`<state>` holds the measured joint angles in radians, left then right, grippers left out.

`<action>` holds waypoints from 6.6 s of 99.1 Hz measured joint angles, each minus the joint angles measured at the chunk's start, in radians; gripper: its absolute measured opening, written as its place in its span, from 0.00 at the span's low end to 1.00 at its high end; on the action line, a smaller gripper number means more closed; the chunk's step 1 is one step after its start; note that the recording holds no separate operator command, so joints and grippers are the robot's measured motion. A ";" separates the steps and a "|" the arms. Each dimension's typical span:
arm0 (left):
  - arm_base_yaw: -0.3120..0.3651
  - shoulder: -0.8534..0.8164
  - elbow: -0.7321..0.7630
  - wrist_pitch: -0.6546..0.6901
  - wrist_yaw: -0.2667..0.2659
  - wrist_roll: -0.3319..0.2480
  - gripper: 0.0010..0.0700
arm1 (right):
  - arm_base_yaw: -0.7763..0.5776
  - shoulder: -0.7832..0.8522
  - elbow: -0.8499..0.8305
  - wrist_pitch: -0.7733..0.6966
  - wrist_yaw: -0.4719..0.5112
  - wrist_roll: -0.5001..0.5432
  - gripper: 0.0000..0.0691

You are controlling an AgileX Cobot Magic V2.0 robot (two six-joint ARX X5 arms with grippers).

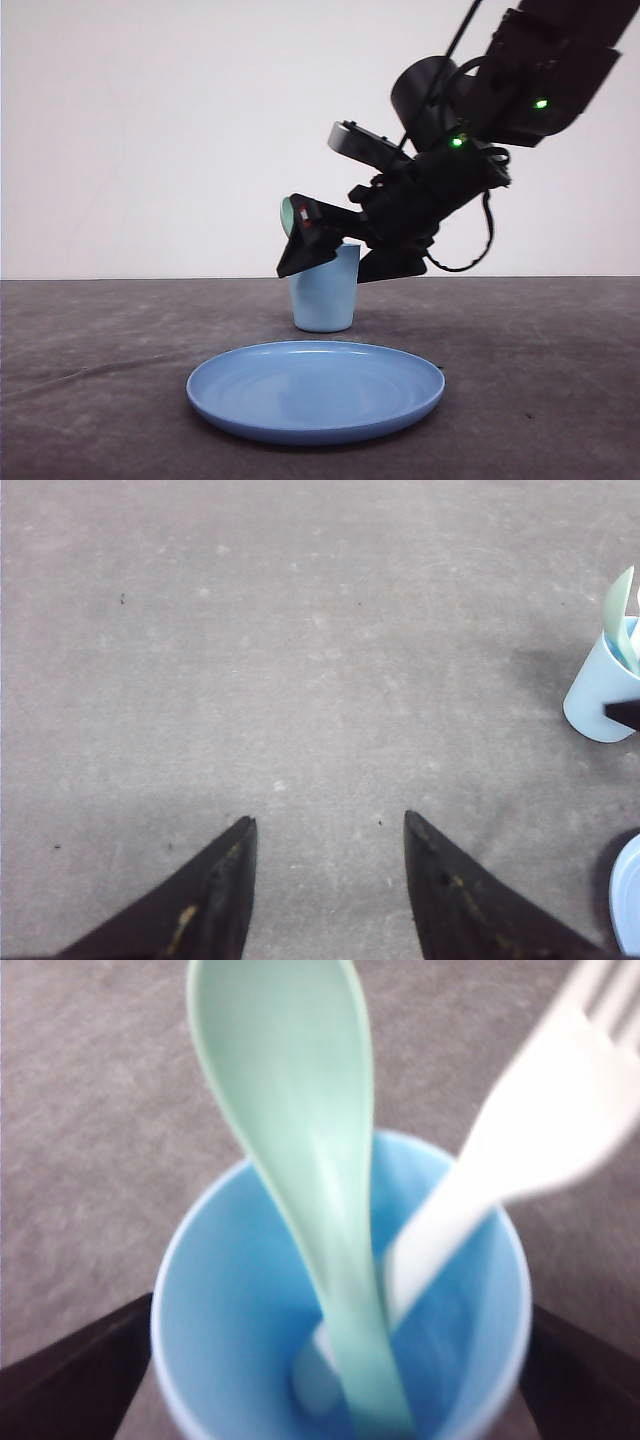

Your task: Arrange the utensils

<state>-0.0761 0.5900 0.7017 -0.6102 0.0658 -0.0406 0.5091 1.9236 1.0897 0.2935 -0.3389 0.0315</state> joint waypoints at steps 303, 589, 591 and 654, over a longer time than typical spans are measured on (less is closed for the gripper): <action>0.000 0.000 0.000 0.000 0.000 0.000 0.39 | 0.325 -0.467 -0.677 0.295 0.234 0.002 0.67; 0.000 0.000 0.000 -0.011 0.000 -0.001 0.04 | -0.222 -1.178 -0.230 -1.260 0.395 0.156 0.16; 0.000 0.000 0.000 -0.011 0.000 -0.001 0.04 | -0.222 -1.178 -0.230 -1.258 0.397 0.156 0.12; 0.000 0.000 0.000 -0.007 0.000 -0.001 0.02 | -0.222 -1.178 -0.230 -1.209 0.422 0.157 0.01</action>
<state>-0.0761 0.5896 0.7017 -0.6170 0.0658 -0.0414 0.2871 0.7460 0.8597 -0.9157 0.0826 0.1883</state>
